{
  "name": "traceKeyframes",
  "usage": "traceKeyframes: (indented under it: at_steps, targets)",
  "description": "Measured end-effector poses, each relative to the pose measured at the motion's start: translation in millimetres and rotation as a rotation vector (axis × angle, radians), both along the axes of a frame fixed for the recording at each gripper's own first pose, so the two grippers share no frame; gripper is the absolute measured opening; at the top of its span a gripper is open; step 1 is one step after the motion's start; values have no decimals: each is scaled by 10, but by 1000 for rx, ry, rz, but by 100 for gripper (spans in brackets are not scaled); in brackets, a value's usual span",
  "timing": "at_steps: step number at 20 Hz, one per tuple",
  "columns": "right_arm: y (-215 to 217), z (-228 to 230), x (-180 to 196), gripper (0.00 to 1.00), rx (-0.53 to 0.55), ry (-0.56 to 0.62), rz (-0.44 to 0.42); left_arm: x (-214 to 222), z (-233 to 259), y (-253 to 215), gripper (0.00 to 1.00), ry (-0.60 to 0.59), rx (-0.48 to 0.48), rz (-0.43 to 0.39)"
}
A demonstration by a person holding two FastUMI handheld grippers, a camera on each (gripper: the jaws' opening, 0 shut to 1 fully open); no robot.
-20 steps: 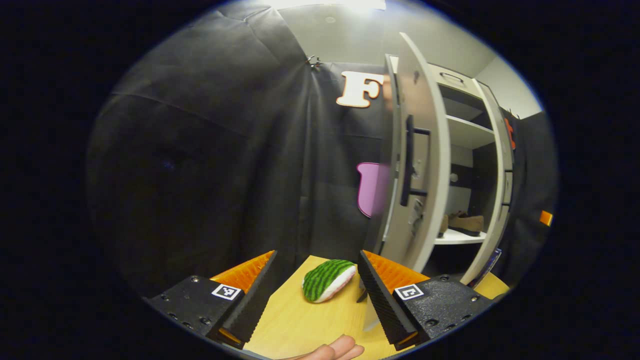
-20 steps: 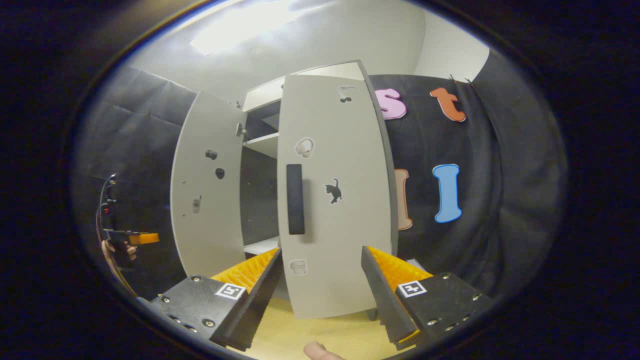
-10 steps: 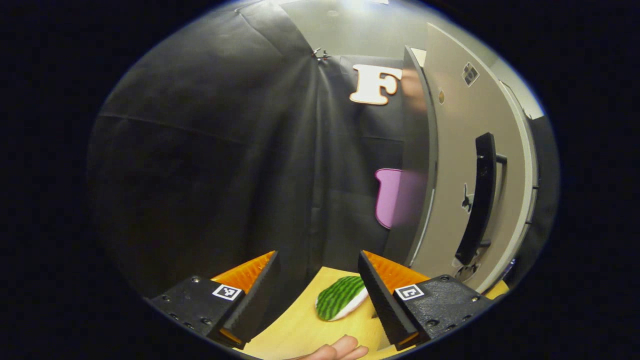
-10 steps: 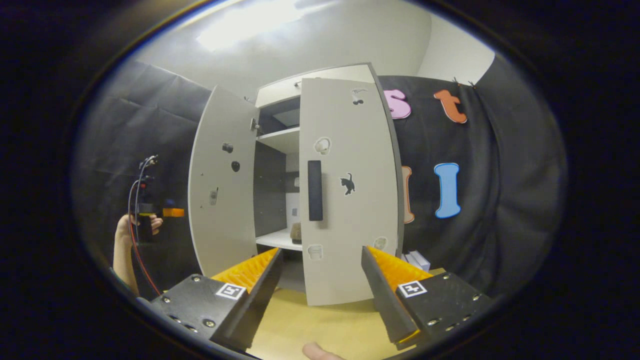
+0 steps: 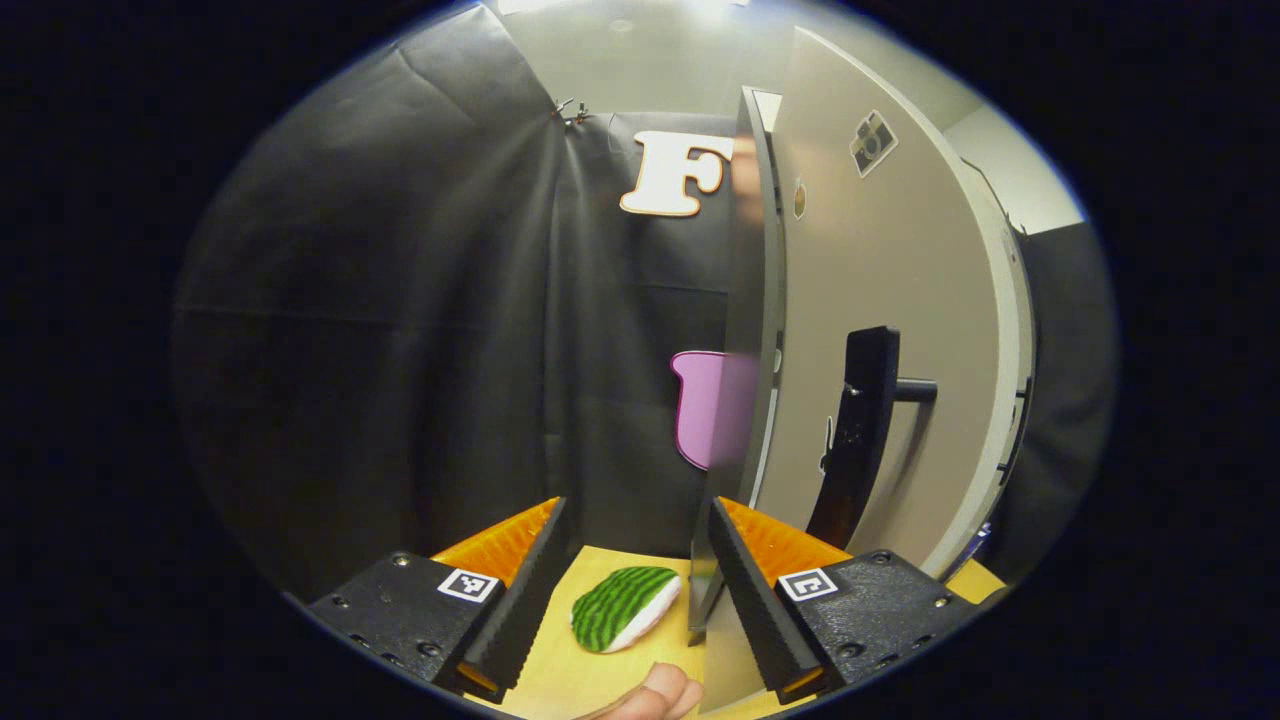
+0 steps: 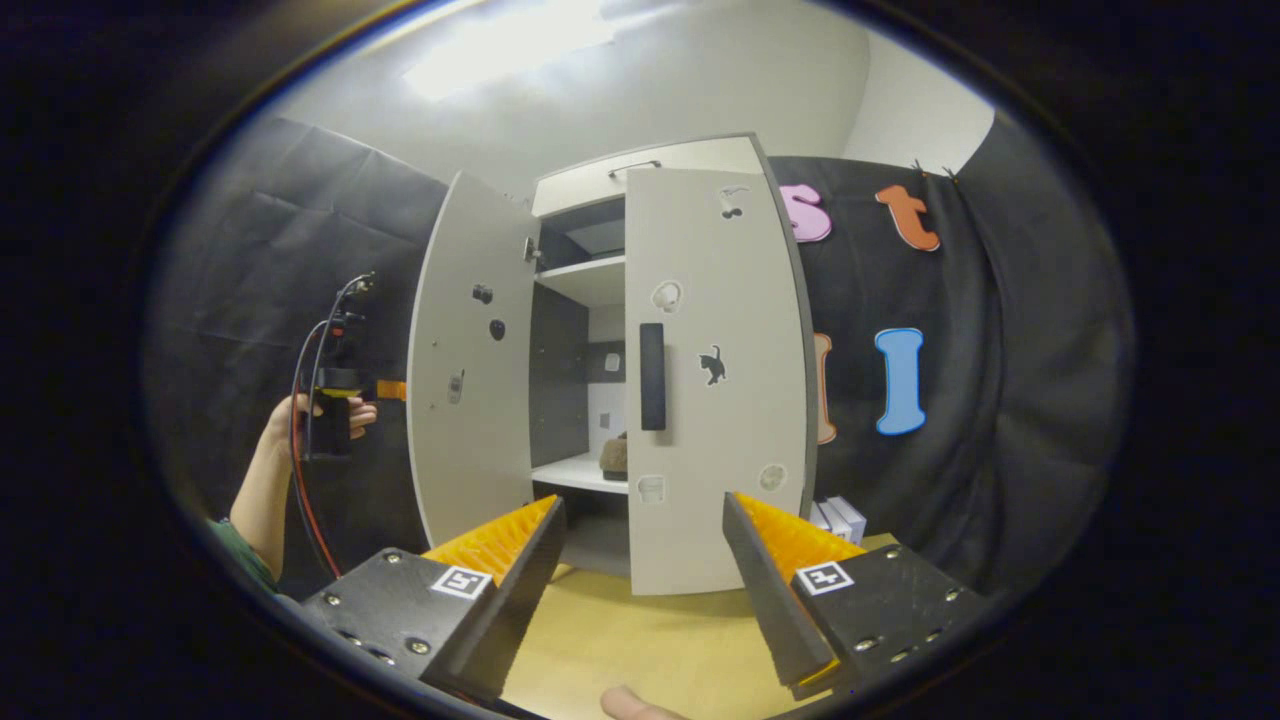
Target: Grab one shoe with the right hand and put it into the shoe cabinet, grab the other shoe with the left hand and put it into the shoe cabinet; then close the right door with the right hand and the left door with the left hand.
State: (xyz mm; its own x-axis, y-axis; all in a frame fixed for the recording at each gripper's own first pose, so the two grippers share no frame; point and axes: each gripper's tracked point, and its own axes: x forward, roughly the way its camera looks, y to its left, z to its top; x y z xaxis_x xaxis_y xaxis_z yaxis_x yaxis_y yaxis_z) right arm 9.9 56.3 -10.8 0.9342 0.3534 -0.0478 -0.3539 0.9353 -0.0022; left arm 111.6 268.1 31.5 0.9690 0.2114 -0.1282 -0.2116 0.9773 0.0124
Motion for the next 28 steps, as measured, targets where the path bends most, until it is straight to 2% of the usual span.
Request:
traceKeyframes:
  at_steps: [2, 3, 4, 6, 7, 8, 10, 11, 12, 14, 15, 16, 17, 19, 20, 21, 22, 25, 27, 28]
  targets:
    - [-13, 4, -58, 95, 6, -7, -12, -17, -37, -29, 85, 39, 9, 22]
    - [-2, -9, -97, 95, 19, 0, -15, 2, -32, -39, 89, 38, 8, 28]
    - [39, -2, -133, 95, 37, 7, -8, 4, -24, -63, 85, 40, 4, 28]
    - [125, 16, -216, 95, 55, 12, 11, 0, -45, -82, 89, 40, -27, 9]
    - [136, 25, -251, 95, 51, 10, 7, 11, -53, -100, 85, 40, -48, -6]
    - [145, 21, -263, 95, 41, 3, -1, 23, -62, -123, 90, 41, -67, -20]
    - [171, 15, -276, 93, 16, -15, -15, 41, -72, -144, 90, 38, -94, -41]
    - [202, 12, -287, 93, 5, -23, -13, 49, -76, -167, 85, 39, -93, -54]
    - [239, 9, -292, 92, -5, -28, -9, 54, -68, -190, 90, 34, -87, -71]
    - [286, -16, -305, 95, -18, -35, -3, 64, -54, -199, 90, 33, -68, -89]
    - [299, -18, -321, 95, -22, -39, -4, 54, -53, -194, 90, 32, -64, -81]
    - [307, -16, -331, 95, -27, -42, -4, 51, -41, -190, 85, 32, -61, -69]
    - [308, -14, -362, 95, -27, -43, 2, 34, -39, -182, 90, 34, -46, -52]
    - [291, 43, -397, 93, -3, -50, 12, 38, 89, -153, 90, -14, -23, -14]
    - [271, 62, -405, 95, 1, -54, 10, 57, 179, -157, 85, -53, -23, -1]
    - [255, 74, -420, 95, -1, -60, 1, 60, 269, -190, 90, -81, -20, 6]
    - [219, 78, -417, 92, -8, -67, -13, 62, 327, -210, 90, -96, -16, 8]
    - [159, 113, -399, 92, -20, -80, -51, 112, 318, -303, 90, -79, -3, -44]
    - [132, 102, -368, 93, -10, -73, -56, 189, 232, -512, 85, -46, -32, -103]
    - [119, 104, -364, 93, -4, -72, -60, 224, 158, -607, 90, -20, -38, -123]
